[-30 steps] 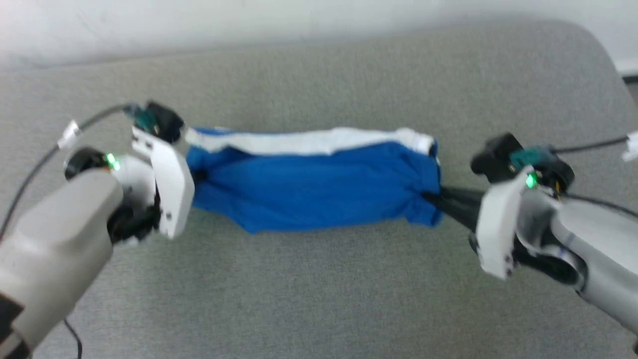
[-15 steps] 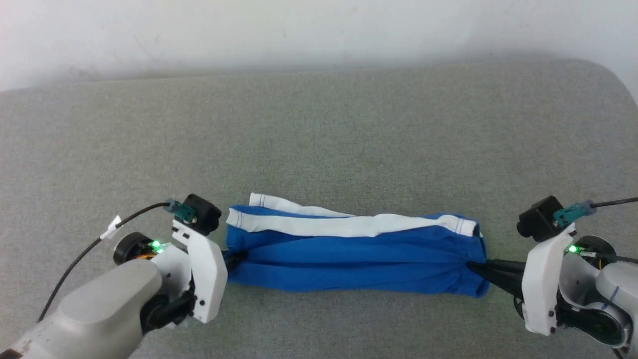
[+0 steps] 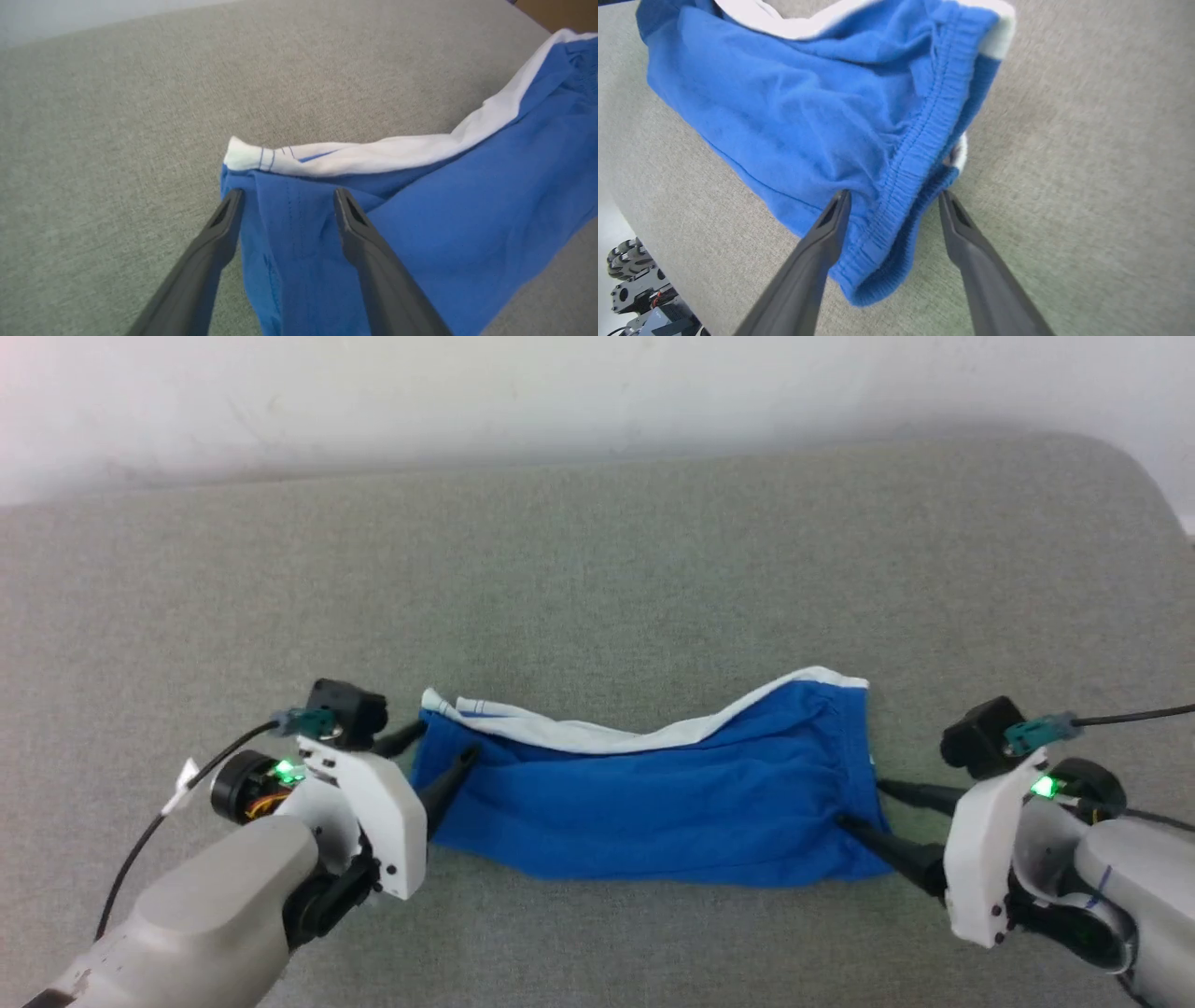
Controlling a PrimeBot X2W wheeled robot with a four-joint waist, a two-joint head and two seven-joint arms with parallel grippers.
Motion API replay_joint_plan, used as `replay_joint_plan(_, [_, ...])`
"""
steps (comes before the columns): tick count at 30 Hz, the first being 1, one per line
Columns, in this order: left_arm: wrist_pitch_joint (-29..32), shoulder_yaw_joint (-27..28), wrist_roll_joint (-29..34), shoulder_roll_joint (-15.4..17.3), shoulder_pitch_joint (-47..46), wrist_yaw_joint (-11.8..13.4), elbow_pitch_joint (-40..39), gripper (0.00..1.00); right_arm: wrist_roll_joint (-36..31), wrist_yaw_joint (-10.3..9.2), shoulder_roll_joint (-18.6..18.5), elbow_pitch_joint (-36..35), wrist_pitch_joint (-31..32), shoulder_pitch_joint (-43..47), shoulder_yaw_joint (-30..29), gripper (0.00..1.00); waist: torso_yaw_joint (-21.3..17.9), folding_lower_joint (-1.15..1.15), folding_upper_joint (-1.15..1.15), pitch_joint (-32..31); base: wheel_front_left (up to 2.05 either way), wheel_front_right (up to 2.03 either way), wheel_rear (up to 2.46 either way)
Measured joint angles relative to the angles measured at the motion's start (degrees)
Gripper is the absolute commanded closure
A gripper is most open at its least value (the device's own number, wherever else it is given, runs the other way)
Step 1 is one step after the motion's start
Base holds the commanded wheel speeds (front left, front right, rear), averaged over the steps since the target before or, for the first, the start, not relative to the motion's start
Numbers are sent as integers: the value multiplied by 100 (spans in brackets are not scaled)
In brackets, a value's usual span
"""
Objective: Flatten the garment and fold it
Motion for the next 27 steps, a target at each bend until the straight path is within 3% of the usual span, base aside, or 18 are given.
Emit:
replay_joint_plan(4, [-784,277,193,267,223,516,-469,0,-310,0,-412,-465,-129,-91,-256,0,-29,0,0,-224,0,0,0])
replay_joint_plan(8, [-1074,697,590,511,437,1292,-1156,0,-657,0,-801,-867,-14,-238,-673,0,-23,-1,0,-390,0,0,0])
replay_joint_plan(13, [-1109,2016,1655,544,1070,2335,-2347,0,-983,-1,-937,-1069,717,-383,-1190,0,53,-1,0,-440,0,0,0])
replay_joint_plan(17, [-1109,3126,2644,304,2090,3010,-3081,0,-1116,0,-896,-1203,1586,-421,-1341,0,117,-1,0,-436,0,0,0])
replay_joint_plan(22, [-1109,4266,3641,-304,3237,3312,-3643,0,-1096,0,-677,-1018,2592,-397,-1438,0,196,-1,0,-391,0,0,0])
replay_joint_plan(27, [-1109,5135,4325,-1026,3963,3174,-3895,0,-876,-1,-112,-352,2955,-71,-1664,0,324,-1,0,-326,0,0,0])
